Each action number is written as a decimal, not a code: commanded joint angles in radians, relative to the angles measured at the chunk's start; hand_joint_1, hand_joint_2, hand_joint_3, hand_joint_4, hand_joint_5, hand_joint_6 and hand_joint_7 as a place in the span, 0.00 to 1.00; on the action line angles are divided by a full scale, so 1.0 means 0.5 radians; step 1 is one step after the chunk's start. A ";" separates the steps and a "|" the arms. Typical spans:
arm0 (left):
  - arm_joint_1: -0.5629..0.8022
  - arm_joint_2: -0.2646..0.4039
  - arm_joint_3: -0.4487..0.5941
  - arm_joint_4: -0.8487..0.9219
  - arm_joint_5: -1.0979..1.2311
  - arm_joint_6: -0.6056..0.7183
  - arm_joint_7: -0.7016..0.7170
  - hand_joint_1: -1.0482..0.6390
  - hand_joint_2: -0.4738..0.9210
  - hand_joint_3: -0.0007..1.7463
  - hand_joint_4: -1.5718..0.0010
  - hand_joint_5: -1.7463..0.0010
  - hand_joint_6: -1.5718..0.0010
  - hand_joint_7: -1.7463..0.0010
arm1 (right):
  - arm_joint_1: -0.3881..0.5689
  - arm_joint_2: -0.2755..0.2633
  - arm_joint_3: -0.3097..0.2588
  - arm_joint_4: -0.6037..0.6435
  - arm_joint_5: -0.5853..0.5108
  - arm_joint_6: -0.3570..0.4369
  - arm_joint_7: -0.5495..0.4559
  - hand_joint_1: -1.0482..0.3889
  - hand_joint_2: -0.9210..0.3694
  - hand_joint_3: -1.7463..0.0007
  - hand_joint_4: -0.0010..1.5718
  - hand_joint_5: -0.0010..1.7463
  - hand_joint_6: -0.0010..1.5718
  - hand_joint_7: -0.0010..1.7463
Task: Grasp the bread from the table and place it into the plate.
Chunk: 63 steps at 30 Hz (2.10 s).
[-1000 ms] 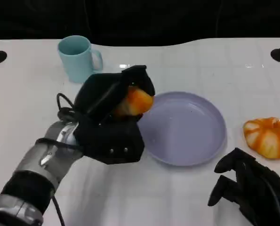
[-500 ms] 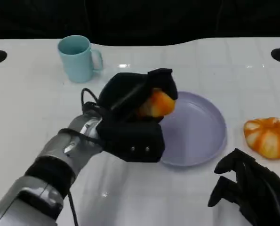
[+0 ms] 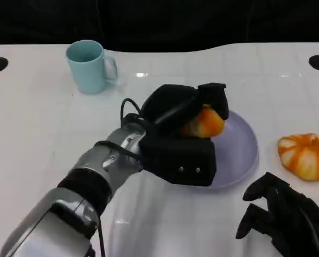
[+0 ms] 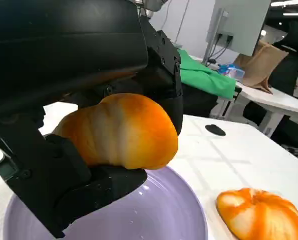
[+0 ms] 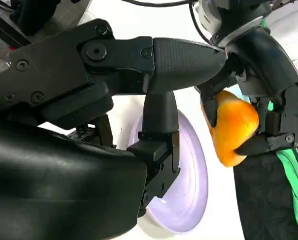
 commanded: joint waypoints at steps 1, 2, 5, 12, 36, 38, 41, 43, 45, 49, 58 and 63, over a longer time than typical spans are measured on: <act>-0.080 -0.015 -0.027 0.065 0.027 0.020 0.035 0.52 0.70 0.72 0.40 0.00 0.53 0.00 | 0.003 -0.011 -0.011 -0.009 0.009 -0.015 0.011 0.37 0.00 0.69 0.40 1.00 0.27 0.97; -0.085 -0.023 -0.024 0.083 0.020 0.043 0.011 0.52 0.70 0.72 0.40 0.00 0.53 0.00 | 0.004 -0.011 -0.010 -0.007 0.005 -0.021 0.012 0.37 0.00 0.69 0.40 1.00 0.27 0.97; -0.097 -0.037 0.004 0.130 -0.041 0.069 -0.117 0.51 0.76 0.58 0.51 0.01 0.58 0.17 | 0.004 -0.011 -0.011 -0.009 0.005 -0.013 0.006 0.37 0.00 0.70 0.40 1.00 0.27 0.97; -0.127 -0.016 0.018 0.180 -0.118 0.056 -0.394 0.39 1.00 0.18 0.73 0.51 0.72 0.83 | 0.001 -0.015 -0.009 -0.007 -0.007 -0.020 0.004 0.38 0.00 0.69 0.40 1.00 0.27 0.98; -0.096 0.089 -0.026 0.013 -0.101 0.183 -0.710 0.02 1.00 0.38 1.00 0.92 0.97 0.99 | 0.007 -0.019 -0.019 -0.016 0.006 -0.018 0.008 0.38 0.00 0.69 0.40 1.00 0.27 0.98; -0.065 0.118 0.002 -0.040 -0.133 0.162 -0.730 0.02 1.00 0.39 1.00 0.92 0.97 0.99 | 0.005 -0.018 -0.024 -0.010 0.013 -0.019 0.012 0.38 0.00 0.69 0.40 1.00 0.27 0.97; -0.003 0.157 0.067 -0.124 -0.233 0.127 -0.787 0.04 1.00 0.37 0.99 0.91 0.96 0.99 | 0.006 -0.025 -0.023 -0.011 0.012 -0.031 0.027 0.38 0.00 0.69 0.40 1.00 0.27 0.97; 0.027 0.172 0.095 -0.168 -0.283 0.123 -0.825 0.04 1.00 0.36 0.99 0.91 0.96 0.99 | 0.007 -0.027 -0.021 -0.014 0.006 -0.037 0.032 0.38 0.00 0.68 0.40 1.00 0.28 0.98; 0.096 0.187 0.169 -0.251 -0.397 0.114 -0.894 0.06 1.00 0.34 0.97 0.89 0.94 0.98 | 0.010 -0.024 -0.021 -0.016 -0.005 -0.038 0.023 0.38 0.00 0.68 0.40 1.00 0.28 0.98; 0.272 0.196 0.327 -0.421 -0.646 0.061 -0.976 0.11 1.00 0.28 0.90 0.84 0.89 0.96 | 0.014 -0.016 -0.027 -0.017 -0.001 -0.043 0.019 0.38 0.00 0.69 0.39 1.00 0.27 0.98; 0.639 0.089 0.640 -0.729 -1.207 -0.011 -1.121 0.28 1.00 0.16 0.72 0.41 0.64 0.90 | 0.011 -0.026 -0.030 -0.026 -0.010 -0.026 0.008 0.37 0.00 0.69 0.39 1.00 0.27 0.97; 0.848 0.084 0.717 -0.985 -1.389 0.073 -1.202 0.28 1.00 0.19 0.66 0.31 0.54 0.83 | 0.011 -0.020 -0.037 -0.036 0.005 -0.009 0.003 0.37 0.00 0.70 0.39 1.00 0.27 0.97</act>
